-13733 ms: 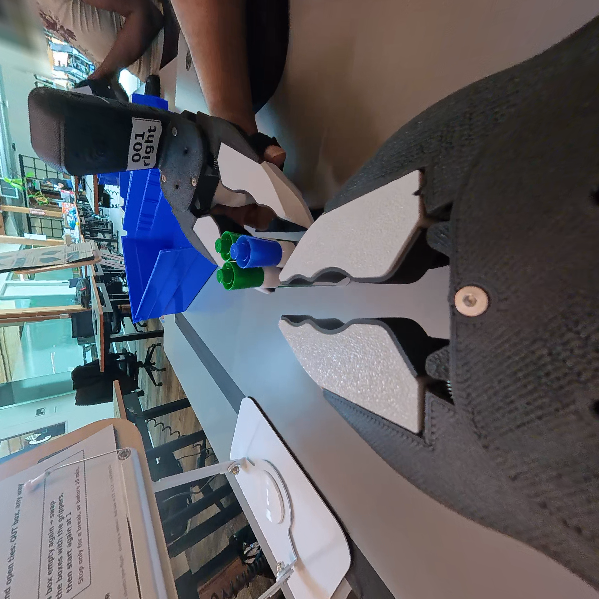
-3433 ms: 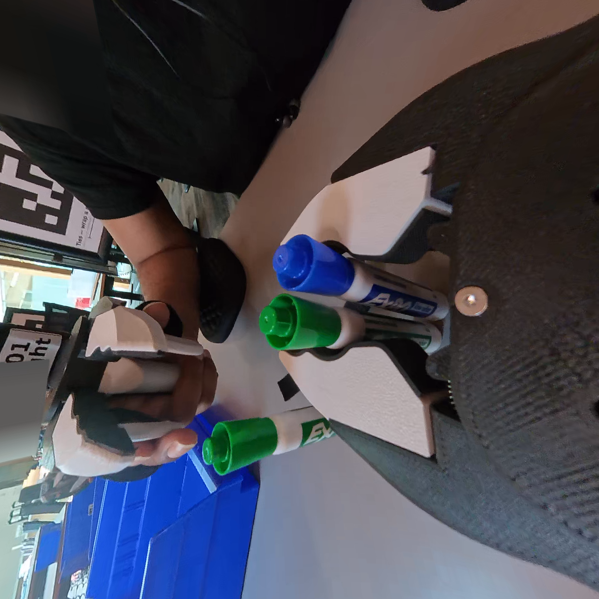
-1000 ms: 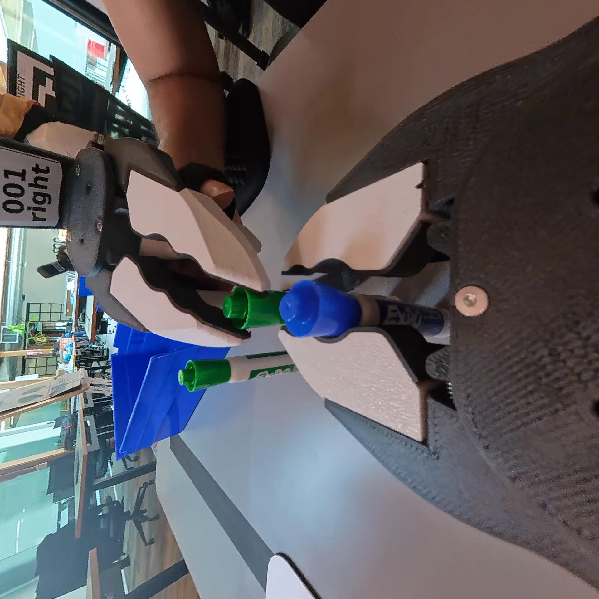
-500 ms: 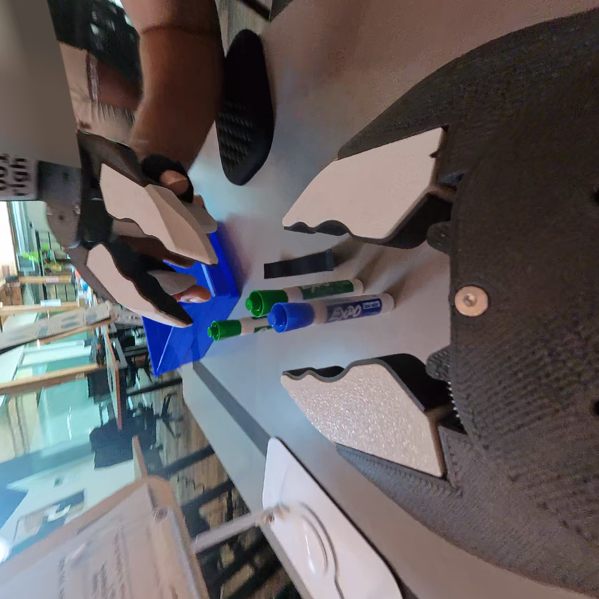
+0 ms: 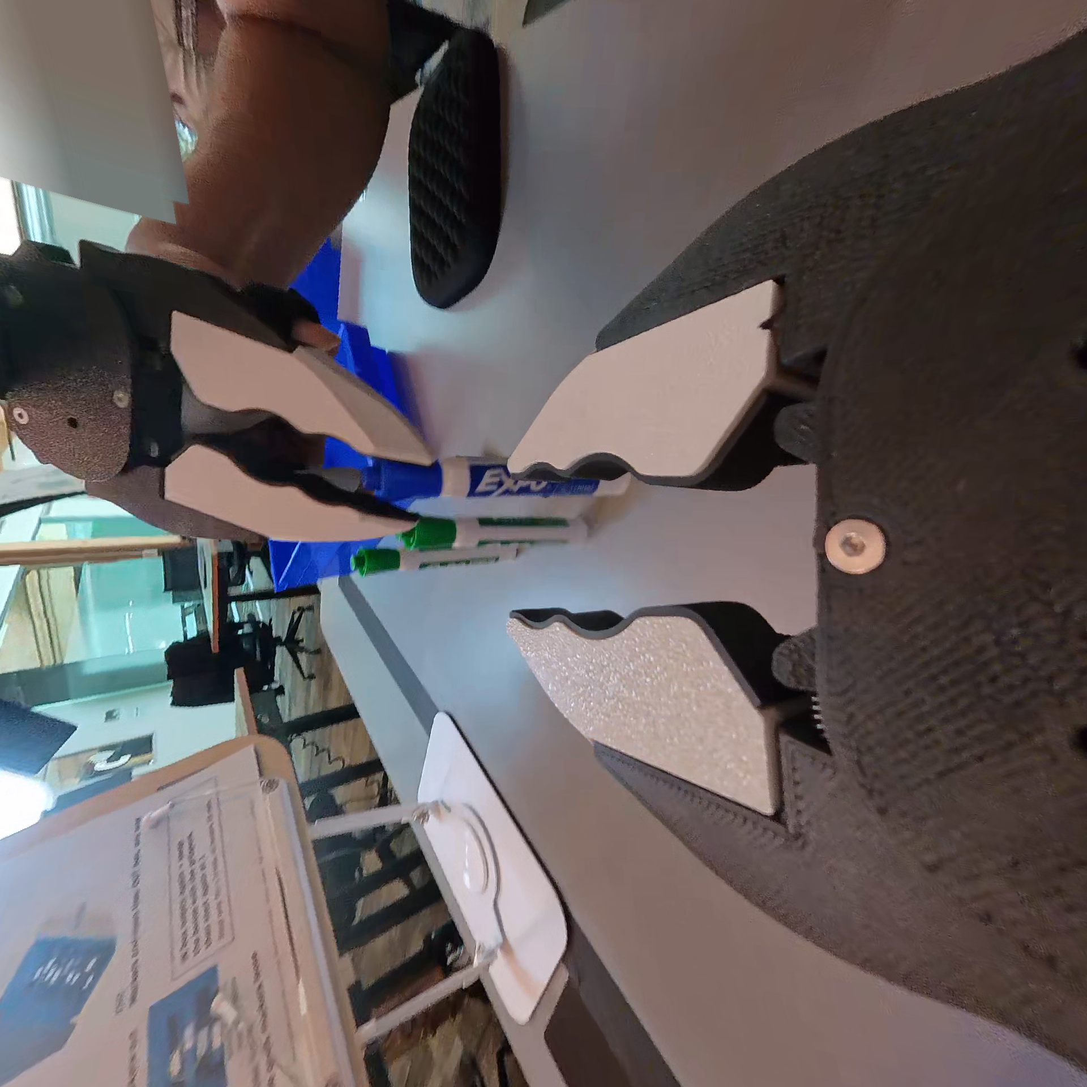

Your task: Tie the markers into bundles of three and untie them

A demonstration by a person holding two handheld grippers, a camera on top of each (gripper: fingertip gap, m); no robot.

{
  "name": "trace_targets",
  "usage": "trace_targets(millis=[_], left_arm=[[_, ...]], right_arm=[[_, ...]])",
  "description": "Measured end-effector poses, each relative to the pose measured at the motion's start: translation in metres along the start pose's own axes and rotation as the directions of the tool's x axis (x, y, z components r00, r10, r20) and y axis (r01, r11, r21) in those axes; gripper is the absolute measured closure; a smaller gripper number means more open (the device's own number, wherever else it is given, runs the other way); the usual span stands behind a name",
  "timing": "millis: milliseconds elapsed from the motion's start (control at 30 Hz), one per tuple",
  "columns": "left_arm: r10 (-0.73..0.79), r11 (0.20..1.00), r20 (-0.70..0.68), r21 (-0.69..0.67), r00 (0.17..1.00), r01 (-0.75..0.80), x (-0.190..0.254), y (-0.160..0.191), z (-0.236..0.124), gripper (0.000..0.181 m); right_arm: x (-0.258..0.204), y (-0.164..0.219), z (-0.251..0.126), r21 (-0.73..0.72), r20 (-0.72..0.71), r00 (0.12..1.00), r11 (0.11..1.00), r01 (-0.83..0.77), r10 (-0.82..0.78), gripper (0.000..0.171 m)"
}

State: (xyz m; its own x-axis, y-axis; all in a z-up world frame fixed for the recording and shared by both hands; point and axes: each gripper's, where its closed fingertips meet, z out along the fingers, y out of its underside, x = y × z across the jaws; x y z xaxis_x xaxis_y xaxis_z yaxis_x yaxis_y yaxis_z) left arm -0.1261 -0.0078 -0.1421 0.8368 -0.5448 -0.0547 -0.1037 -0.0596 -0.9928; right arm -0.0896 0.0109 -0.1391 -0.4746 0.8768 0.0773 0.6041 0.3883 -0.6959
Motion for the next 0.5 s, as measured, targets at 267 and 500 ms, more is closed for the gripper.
trace_targets(millis=[267,500], left_arm=[[-0.025,0.997,-0.113,-0.069,0.993,0.017,0.028,0.016,0.022,0.131],[-0.064,0.994,-0.159,-0.099,0.985,0.048,0.034,0.023,0.039,0.127]], right_arm=[[-0.007,0.032,0.009,-0.034,-0.052,0.998,0.999,0.026,-0.028,0.15],[-0.006,0.03,0.005,0.038,-0.065,0.998,0.999,-0.003,0.005,0.139]])
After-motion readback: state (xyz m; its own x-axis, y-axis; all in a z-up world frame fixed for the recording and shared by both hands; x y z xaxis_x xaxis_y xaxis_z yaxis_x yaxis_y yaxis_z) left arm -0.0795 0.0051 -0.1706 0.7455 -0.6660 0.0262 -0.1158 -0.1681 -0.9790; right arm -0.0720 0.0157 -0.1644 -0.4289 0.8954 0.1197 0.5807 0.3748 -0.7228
